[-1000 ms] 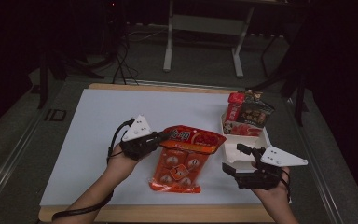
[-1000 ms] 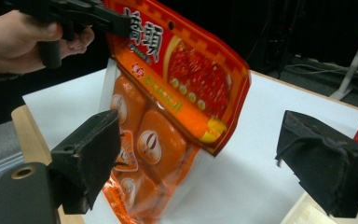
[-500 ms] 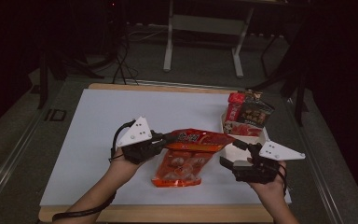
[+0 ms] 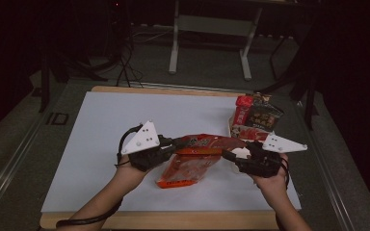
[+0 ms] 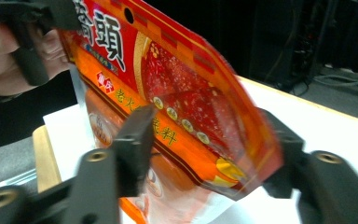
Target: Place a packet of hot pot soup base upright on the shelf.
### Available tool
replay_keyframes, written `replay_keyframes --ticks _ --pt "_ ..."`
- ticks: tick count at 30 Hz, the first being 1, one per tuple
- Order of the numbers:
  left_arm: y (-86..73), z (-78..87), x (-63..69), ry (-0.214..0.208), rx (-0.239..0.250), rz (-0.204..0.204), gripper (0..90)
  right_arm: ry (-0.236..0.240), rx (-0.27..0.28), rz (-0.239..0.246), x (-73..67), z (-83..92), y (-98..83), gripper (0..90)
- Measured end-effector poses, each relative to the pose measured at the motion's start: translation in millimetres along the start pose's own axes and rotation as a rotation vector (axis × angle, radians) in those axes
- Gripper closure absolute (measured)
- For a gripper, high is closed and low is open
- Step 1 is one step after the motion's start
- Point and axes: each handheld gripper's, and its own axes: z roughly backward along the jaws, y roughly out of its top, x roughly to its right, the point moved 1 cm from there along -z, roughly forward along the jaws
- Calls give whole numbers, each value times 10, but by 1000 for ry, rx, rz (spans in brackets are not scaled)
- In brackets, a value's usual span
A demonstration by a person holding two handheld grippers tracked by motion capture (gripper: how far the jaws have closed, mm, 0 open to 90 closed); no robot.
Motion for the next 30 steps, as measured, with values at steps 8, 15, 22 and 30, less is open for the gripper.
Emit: replay_keyframes --ticks 8,15,22,30 --pt "10 3 -6 -9 -4 16 900 64 -13 98 -122 -12 45 857" --pt "10 81 -81 1 36 52 900 101 -44 107 -278 16 180 900" --pt "10 122 -149 -13 53 70 894 120 -39 102 -326 59 384 900" --pt "0 134 -222 -34 76 101 787 97 -59 153 -386 69 574 900"
